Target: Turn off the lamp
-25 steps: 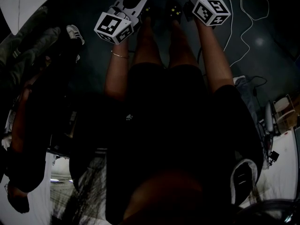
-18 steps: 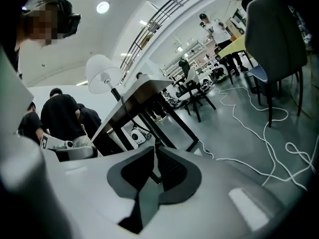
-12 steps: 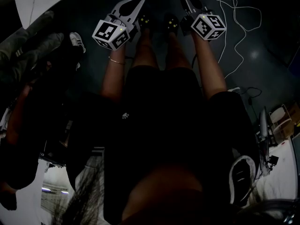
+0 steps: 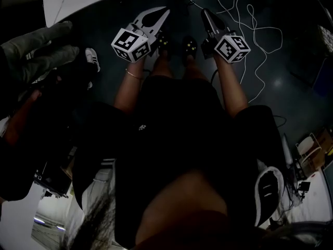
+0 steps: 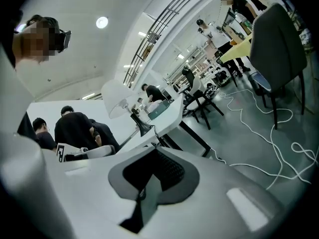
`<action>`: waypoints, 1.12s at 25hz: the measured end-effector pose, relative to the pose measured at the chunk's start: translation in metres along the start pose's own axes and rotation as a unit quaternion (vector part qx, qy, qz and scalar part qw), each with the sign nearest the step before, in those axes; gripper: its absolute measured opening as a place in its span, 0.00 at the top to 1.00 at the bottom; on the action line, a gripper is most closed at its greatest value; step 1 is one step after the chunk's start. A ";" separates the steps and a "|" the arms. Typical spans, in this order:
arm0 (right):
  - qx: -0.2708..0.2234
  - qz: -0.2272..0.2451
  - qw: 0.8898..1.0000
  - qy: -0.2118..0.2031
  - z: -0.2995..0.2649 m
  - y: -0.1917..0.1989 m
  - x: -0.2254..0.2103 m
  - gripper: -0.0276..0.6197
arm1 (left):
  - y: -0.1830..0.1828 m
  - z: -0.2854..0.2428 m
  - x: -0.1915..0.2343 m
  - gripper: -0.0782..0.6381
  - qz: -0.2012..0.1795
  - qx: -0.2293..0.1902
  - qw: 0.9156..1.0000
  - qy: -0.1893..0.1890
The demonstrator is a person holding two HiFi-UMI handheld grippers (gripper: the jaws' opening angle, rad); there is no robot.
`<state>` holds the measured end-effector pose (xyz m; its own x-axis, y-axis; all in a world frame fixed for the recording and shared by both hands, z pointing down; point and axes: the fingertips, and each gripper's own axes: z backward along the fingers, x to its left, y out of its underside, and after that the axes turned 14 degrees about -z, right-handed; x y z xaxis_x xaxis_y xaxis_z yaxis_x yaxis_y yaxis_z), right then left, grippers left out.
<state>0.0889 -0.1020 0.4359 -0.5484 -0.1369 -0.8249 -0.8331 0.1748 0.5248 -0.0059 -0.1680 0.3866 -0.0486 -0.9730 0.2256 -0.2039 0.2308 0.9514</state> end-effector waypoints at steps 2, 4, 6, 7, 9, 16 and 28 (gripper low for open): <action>-0.002 -0.001 1.000 0.000 0.006 -0.004 0.010 0.95 | -0.008 0.002 -0.007 0.88 -0.004 -0.001 1.000 0.007; -0.005 -0.005 1.000 0.000 0.013 -0.007 0.017 0.95 | -0.014 0.003 -0.012 0.88 -0.007 0.000 1.000 0.009; -0.009 -0.006 1.000 -0.005 0.018 -0.013 0.024 0.95 | -0.021 0.000 -0.016 0.88 -0.007 -0.003 1.000 0.011; -0.012 -0.006 1.000 -0.008 0.020 -0.017 0.028 0.96 | -0.026 -0.002 -0.017 0.88 -0.007 -0.006 1.000 0.012; -0.018 -0.007 1.000 -0.017 0.023 -0.026 0.035 0.96 | -0.037 -0.007 -0.021 0.88 -0.009 -0.013 1.000 0.018; -0.035 -0.021 0.997 -0.060 0.028 -0.047 0.064 0.96 | -0.070 -0.007 -0.036 0.88 -0.026 -0.035 0.999 0.032; -0.022 0.000 0.995 -0.094 0.031 -0.041 0.107 0.96 | -0.091 0.035 -0.025 0.88 -0.043 -0.056 0.997 -0.015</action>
<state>0.0664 -0.0932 0.3193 -0.5280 0.0491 -0.8478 -0.8380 0.1320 0.5295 -0.0203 -0.1647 0.2873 -0.0658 -0.9885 0.1364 -0.0974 0.1425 0.9850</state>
